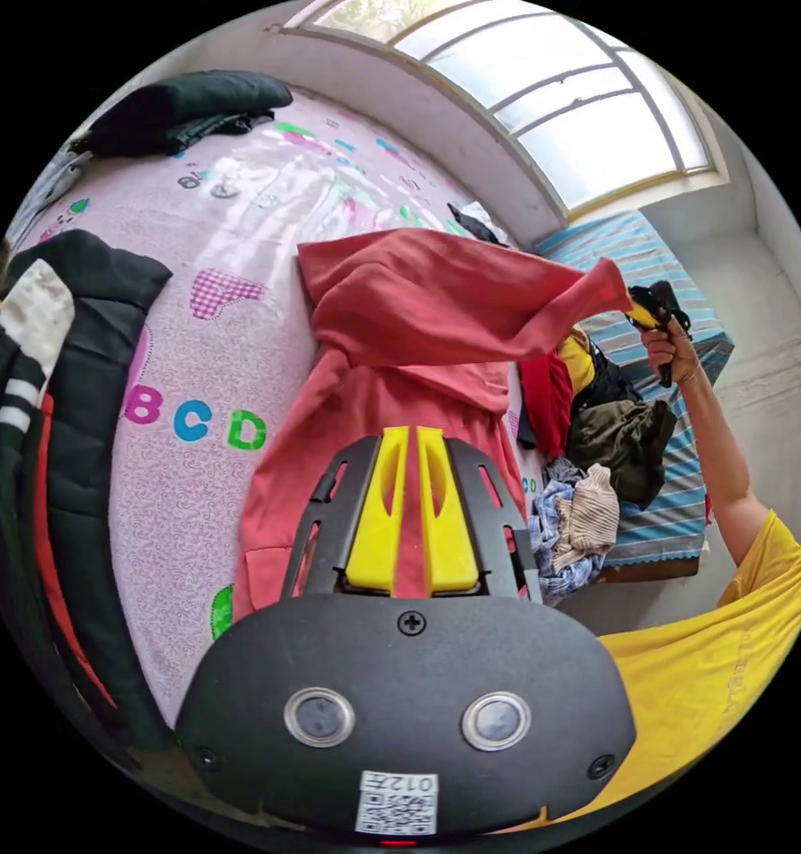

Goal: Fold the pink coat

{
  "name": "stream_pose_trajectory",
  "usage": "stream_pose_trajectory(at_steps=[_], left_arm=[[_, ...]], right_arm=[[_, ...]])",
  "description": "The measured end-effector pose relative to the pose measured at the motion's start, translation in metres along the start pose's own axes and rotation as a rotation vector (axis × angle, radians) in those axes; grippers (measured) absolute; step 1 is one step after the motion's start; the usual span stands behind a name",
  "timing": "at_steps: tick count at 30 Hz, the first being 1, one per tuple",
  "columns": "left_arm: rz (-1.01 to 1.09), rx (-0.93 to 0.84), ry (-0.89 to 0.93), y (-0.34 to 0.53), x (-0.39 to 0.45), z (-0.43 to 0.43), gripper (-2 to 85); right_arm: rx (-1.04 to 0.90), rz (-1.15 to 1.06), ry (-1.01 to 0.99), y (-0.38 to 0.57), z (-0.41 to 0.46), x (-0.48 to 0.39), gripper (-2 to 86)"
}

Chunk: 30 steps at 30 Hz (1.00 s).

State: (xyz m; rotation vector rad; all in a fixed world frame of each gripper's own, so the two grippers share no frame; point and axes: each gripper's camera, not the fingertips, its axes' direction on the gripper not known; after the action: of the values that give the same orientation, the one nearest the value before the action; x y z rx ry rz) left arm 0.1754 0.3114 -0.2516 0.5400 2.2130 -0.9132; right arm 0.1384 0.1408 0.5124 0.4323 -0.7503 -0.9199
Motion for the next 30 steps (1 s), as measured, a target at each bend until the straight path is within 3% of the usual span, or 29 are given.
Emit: stream_pose_trajectory(at_steps=[6, 10, 11, 14, 16, 24, 27, 30], left_arm=[[0.043, -0.138, -0.087, -0.06, 0.014, 0.054, 0.5], [0.113, -0.154, -0.195, -0.114, 0.031, 0.07, 0.5], [0.133, -0.163, -0.228, -0.129, 0.037, 0.074, 0.5], [0.171, -0.166, -0.307, -0.164, 0.053, 0.083, 0.4], [0.198, -0.16, -0.329, -0.182, 0.066, 0.089, 0.5], [0.319, -0.28, -0.481, -0.253, 0.104, 0.149, 2.2], [0.418, -0.331, -0.464, -0.27, 0.116, 0.168, 3.6], [0.538, -0.323, -0.647, -0.278, 0.132, 0.185, 3.7]], right_arm=[[0.105, 0.255, -0.04, 0.033, 0.005, 0.139, 1.0], [0.22, 0.245, -0.111, 0.045, 0.011, 0.17, 1.7], [0.248, 0.301, -0.032, 0.049, 0.009, 0.178, 1.9], [0.327, 0.402, 0.458, 0.068, 0.0, 0.175, 2.2], [0.391, 0.354, 0.623, 0.08, 0.003, 0.159, 2.3], [0.281, -0.085, 0.54, 0.102, 0.116, 0.085, 1.9], [0.234, -0.122, 0.532, 0.107, 0.152, 0.077, 1.8], [0.192, -0.13, 0.505, 0.109, 0.177, 0.078, 1.6]])
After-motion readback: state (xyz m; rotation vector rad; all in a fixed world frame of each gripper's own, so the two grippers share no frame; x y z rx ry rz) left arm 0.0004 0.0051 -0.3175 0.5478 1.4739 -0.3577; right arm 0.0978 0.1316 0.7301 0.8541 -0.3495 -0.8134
